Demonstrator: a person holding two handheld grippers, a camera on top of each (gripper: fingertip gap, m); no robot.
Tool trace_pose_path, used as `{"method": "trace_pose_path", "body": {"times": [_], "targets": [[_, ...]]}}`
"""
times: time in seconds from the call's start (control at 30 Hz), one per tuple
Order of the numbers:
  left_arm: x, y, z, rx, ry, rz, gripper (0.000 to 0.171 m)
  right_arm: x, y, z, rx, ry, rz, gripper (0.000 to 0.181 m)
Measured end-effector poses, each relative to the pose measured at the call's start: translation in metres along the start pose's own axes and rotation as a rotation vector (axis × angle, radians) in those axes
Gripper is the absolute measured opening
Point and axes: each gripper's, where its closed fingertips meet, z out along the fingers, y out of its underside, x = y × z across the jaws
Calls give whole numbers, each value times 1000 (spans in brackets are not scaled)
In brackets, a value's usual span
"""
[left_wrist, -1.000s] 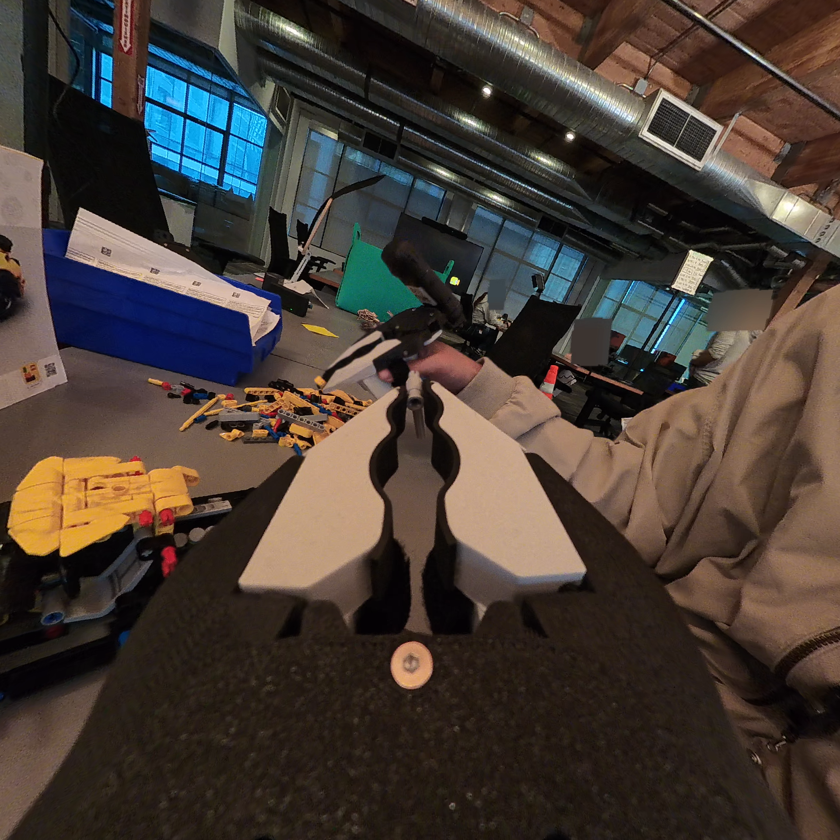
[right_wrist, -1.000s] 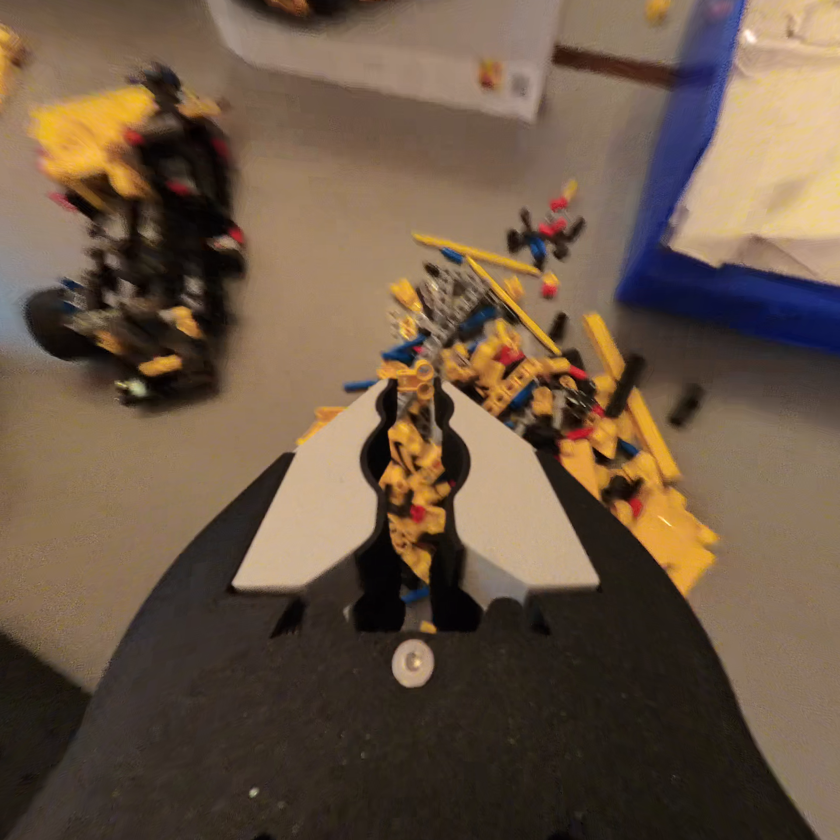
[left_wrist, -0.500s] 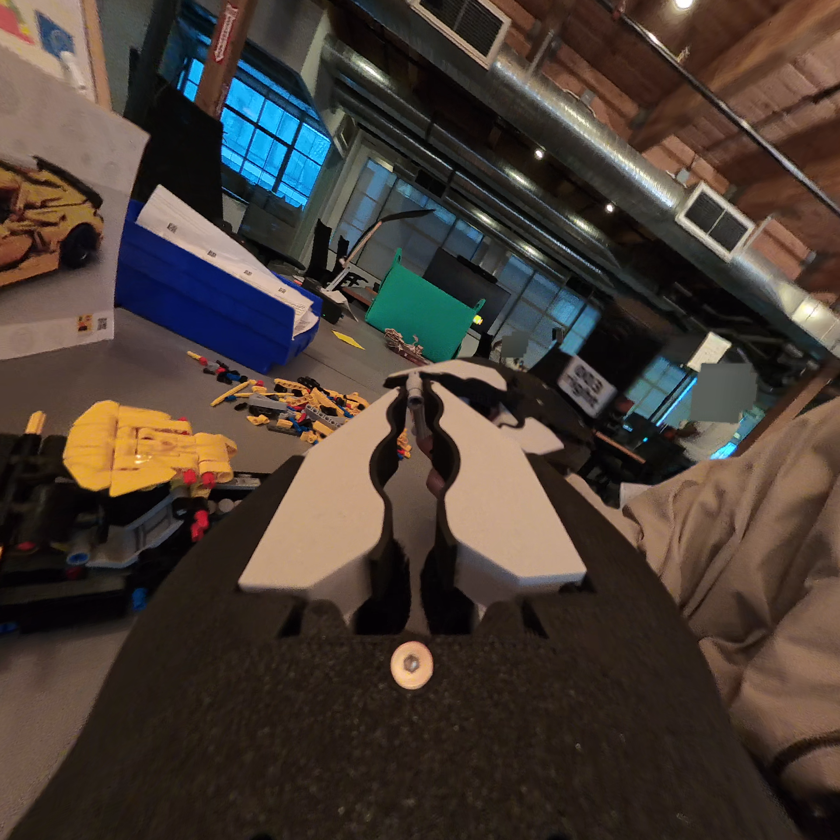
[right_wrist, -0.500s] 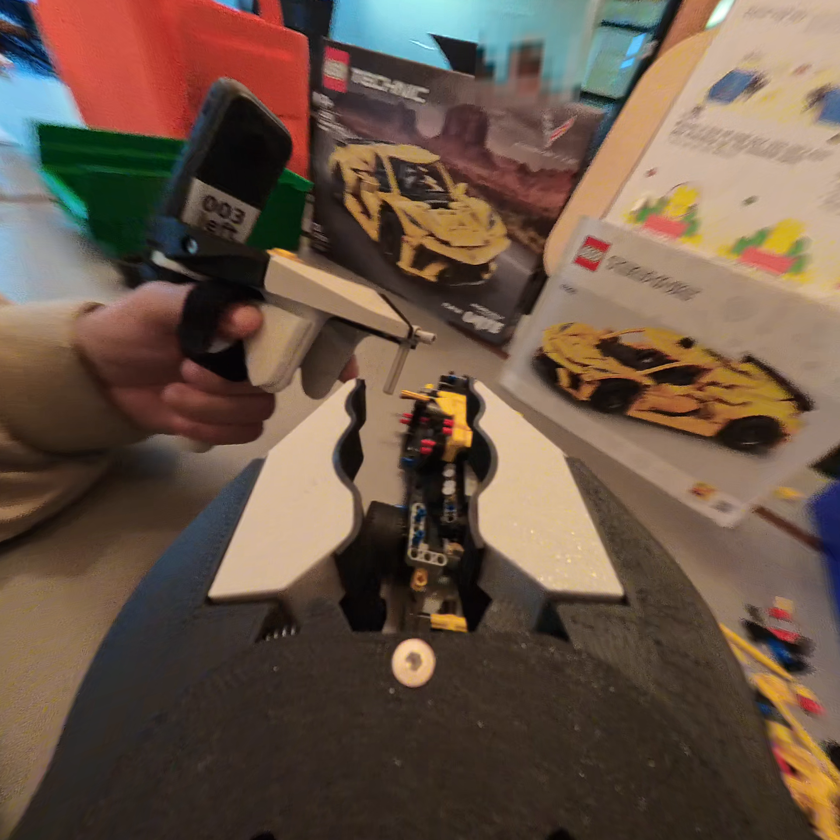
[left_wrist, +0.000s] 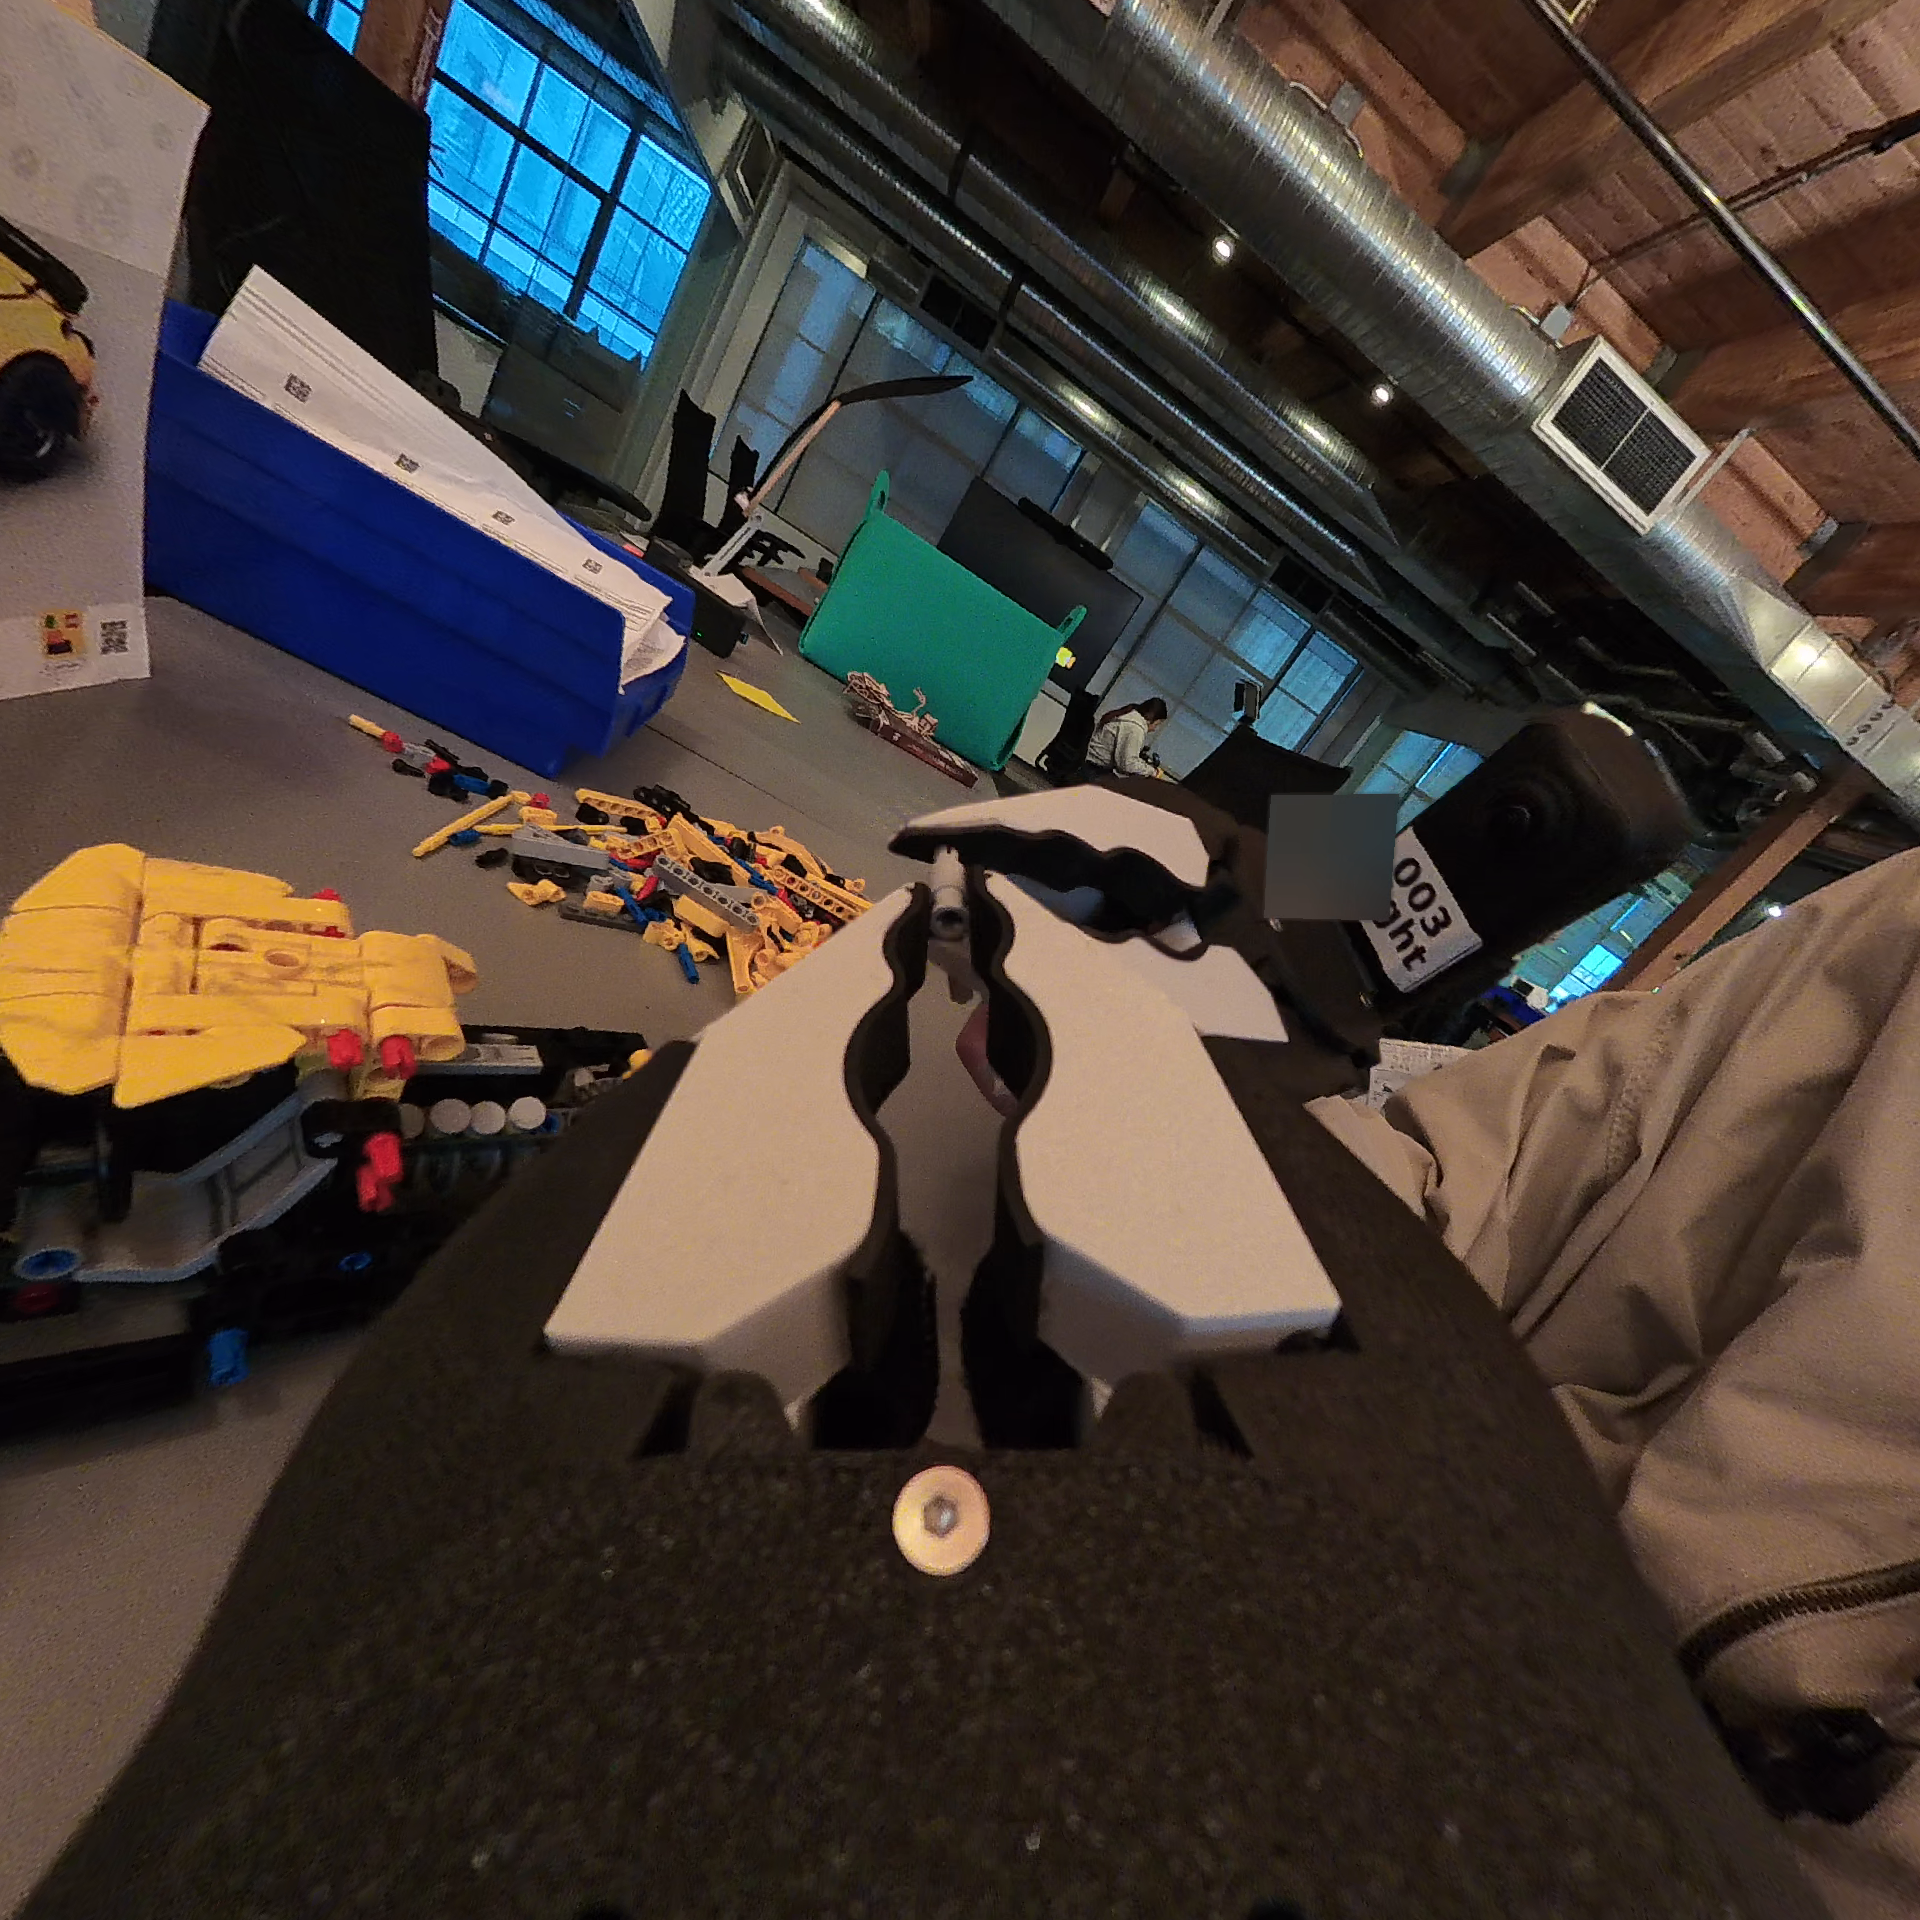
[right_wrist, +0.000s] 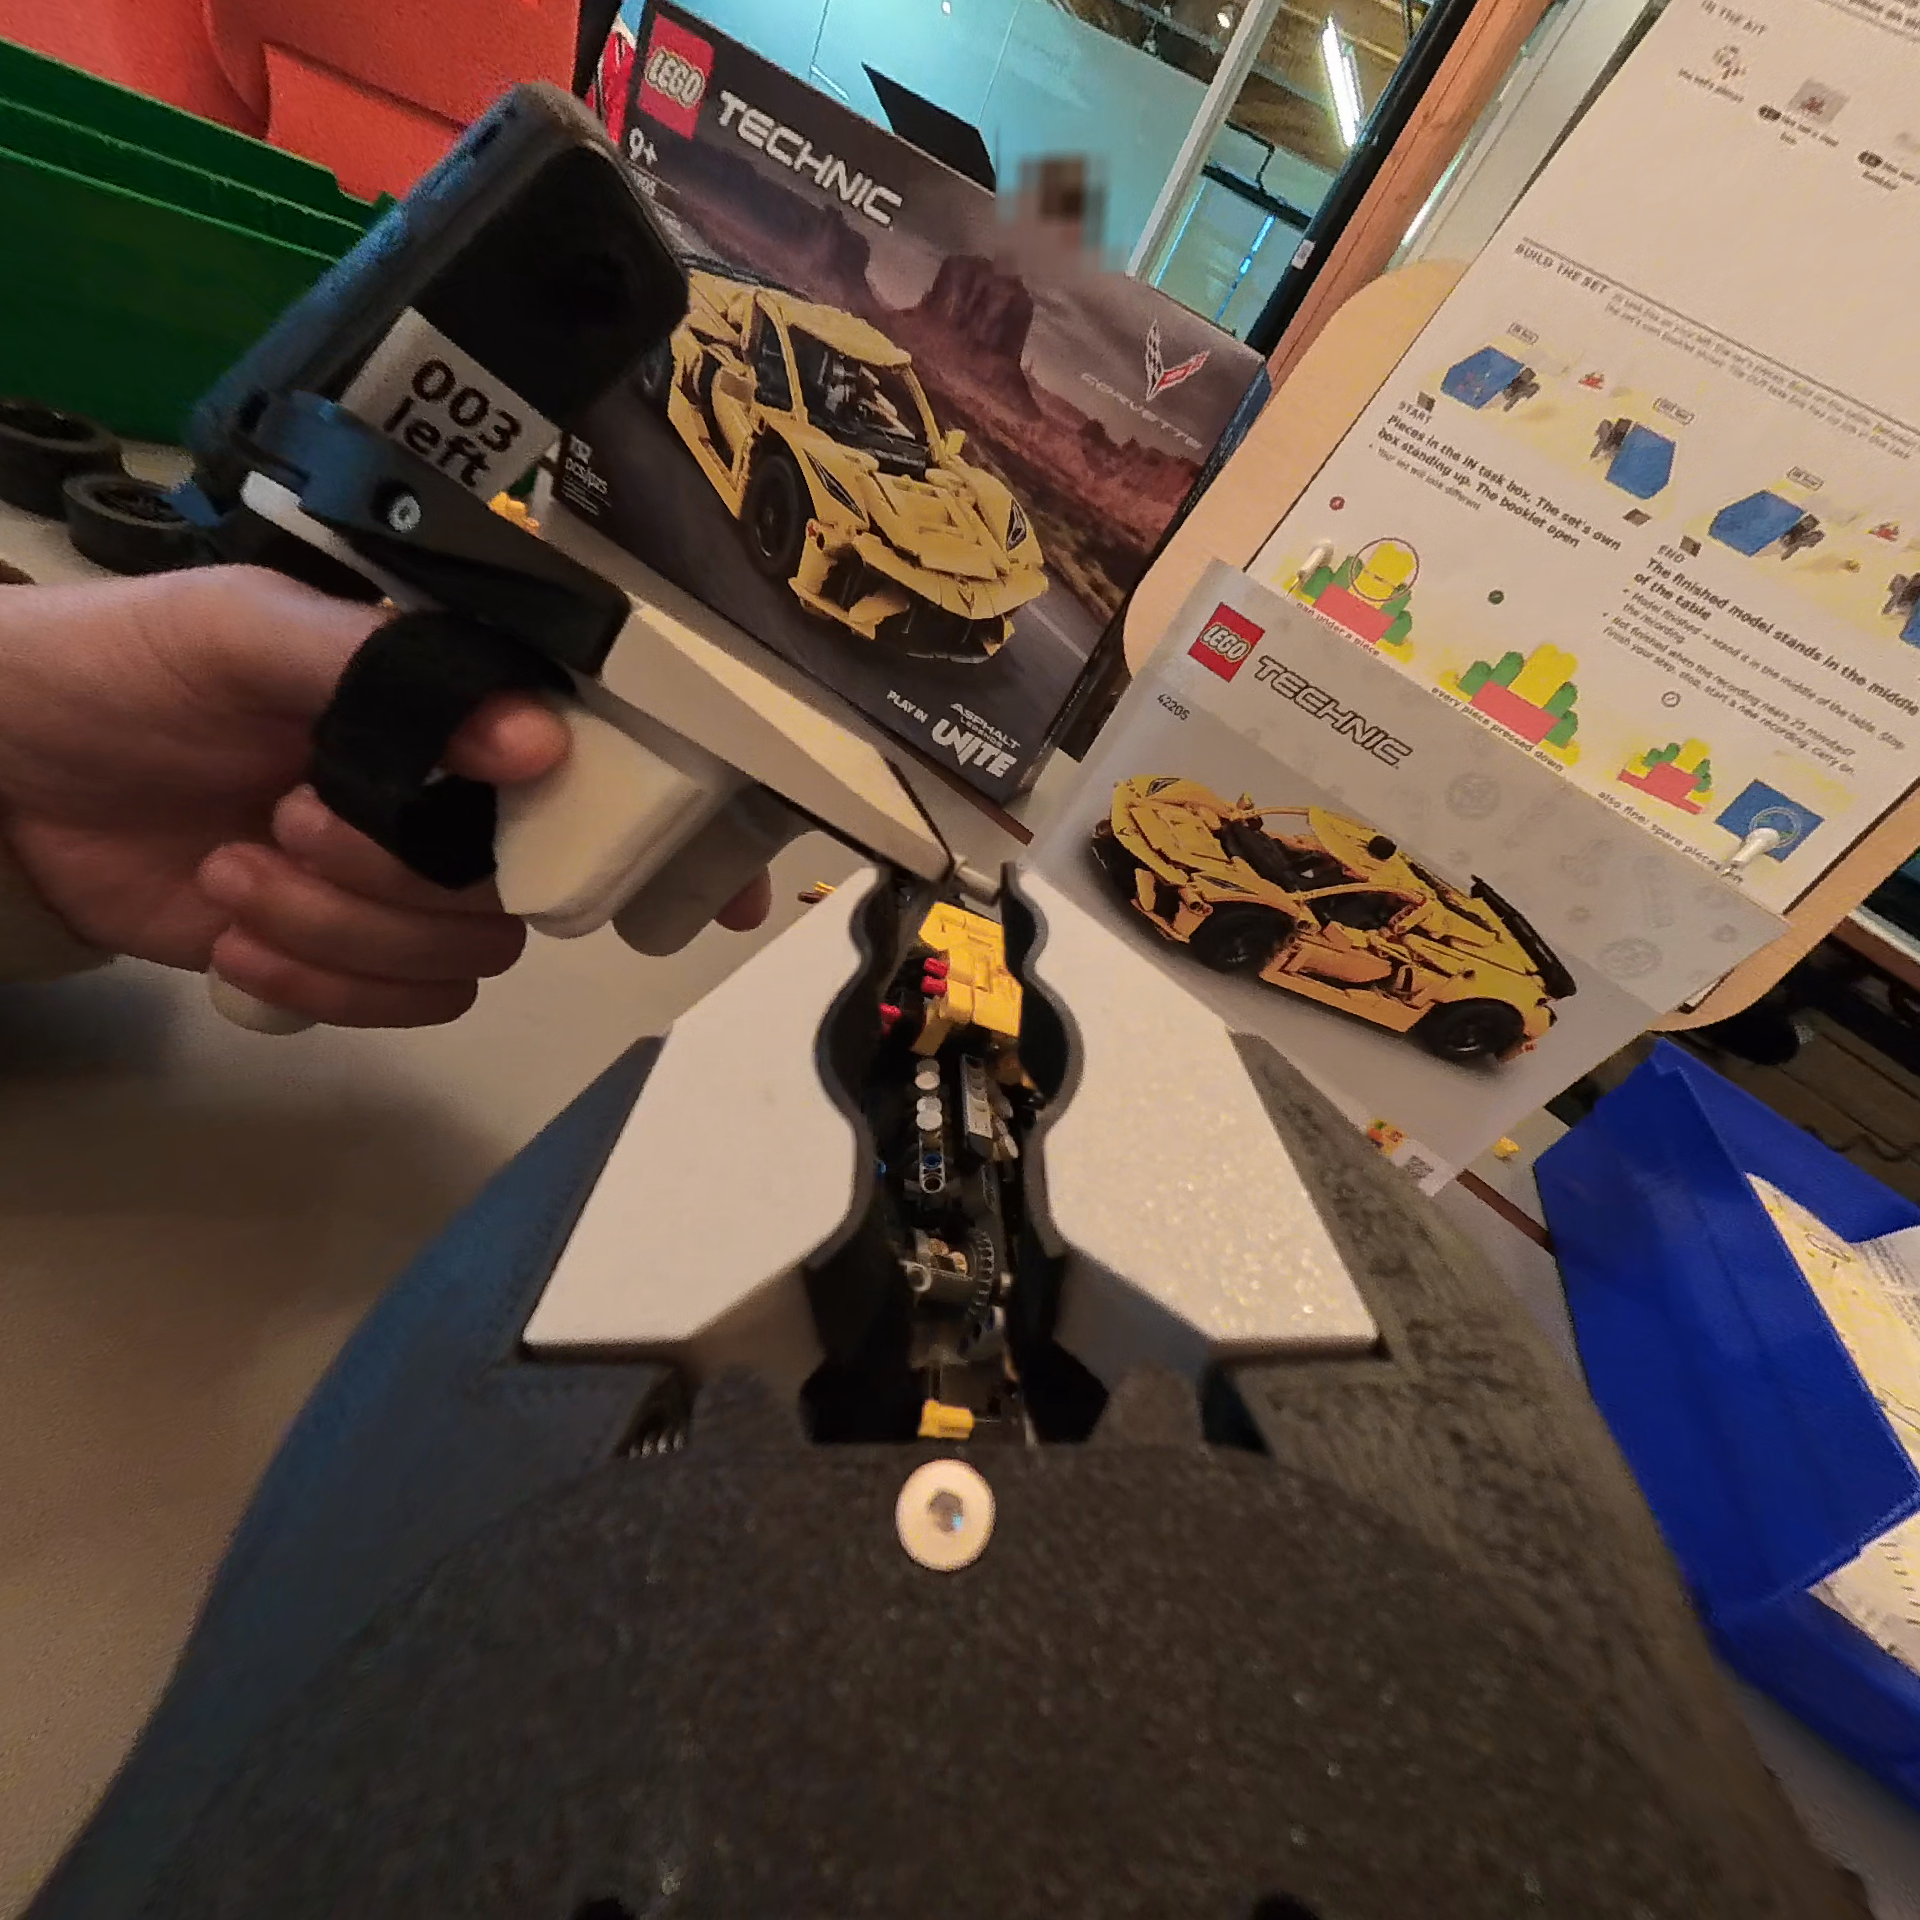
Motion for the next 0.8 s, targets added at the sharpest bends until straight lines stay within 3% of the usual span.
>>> {"method": "trace_pose_path", "body": {"times": [0.53, 0.7, 0.8], "targets": [[6, -3, 4, 59, 44, -35, 8, -2, -5, -2, -2, 8, -81, 7], [-4, -2, 2, 20, 0, -38, 7, -2, 1, 6, 17, -89, 125, 10], [-7, -8, -4, 40, -14, -28, 6, -6, 5, 6, 13, -170, 262, 26]]}}
